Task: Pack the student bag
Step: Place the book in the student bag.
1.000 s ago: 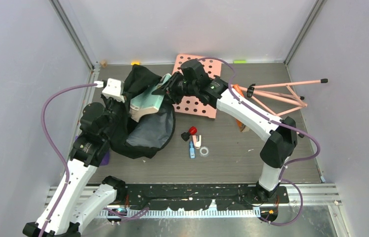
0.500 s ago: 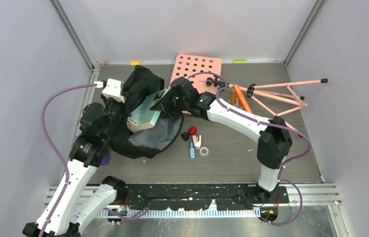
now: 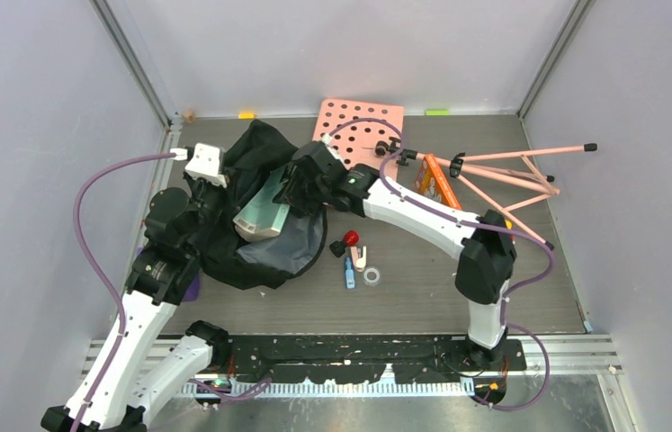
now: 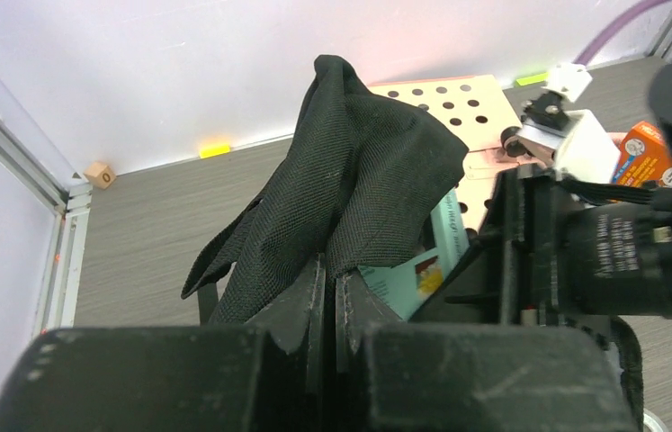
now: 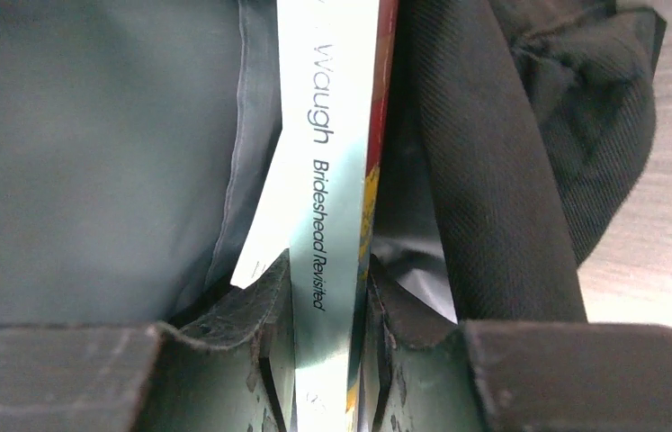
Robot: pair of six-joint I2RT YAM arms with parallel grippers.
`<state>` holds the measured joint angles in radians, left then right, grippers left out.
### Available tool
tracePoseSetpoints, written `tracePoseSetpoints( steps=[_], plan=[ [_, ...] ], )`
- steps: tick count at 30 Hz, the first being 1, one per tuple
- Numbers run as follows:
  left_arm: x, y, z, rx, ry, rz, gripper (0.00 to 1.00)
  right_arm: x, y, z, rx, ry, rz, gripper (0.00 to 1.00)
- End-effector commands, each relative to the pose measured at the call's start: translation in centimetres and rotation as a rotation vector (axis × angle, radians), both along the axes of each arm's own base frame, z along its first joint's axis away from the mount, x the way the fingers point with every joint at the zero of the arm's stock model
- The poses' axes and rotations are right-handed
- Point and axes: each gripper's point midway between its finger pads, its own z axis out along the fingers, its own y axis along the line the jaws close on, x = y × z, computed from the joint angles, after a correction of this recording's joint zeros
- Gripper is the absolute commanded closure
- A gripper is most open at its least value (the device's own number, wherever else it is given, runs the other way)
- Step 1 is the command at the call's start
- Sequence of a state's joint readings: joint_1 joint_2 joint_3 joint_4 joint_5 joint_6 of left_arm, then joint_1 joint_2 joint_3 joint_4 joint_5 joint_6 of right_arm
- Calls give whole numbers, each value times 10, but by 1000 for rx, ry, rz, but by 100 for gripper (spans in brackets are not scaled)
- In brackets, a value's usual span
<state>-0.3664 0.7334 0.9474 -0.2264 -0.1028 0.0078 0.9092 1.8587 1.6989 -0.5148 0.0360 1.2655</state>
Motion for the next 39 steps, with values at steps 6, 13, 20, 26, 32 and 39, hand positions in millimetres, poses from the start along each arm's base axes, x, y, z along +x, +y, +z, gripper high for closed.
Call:
tracePoseSetpoints(
  steps=[6, 13, 20, 26, 32, 39],
  plan=[
    [1, -1, 2, -7, -13, -3, 100, 29, 28, -3, -119, -155, 12, 100],
    [2, -2, 0, -4, -7, -6, 100, 37, 63, 12, 5, -211, 33, 100],
    [2, -2, 0, -4, -6, -5, 100, 43, 38, -36, -175, -218, -18, 89],
    [3, -1, -1, -3, -3, -1, 100, 44, 27, -16, -219, -313, 4, 52],
    [3, 0, -1, -2, -4, 4, 100, 41, 21, 7, -272, -413, 51, 31],
    [2, 0, 0, -1, -6, 5, 100, 37, 12, 24, -323, -482, 66, 29]
  ],
)
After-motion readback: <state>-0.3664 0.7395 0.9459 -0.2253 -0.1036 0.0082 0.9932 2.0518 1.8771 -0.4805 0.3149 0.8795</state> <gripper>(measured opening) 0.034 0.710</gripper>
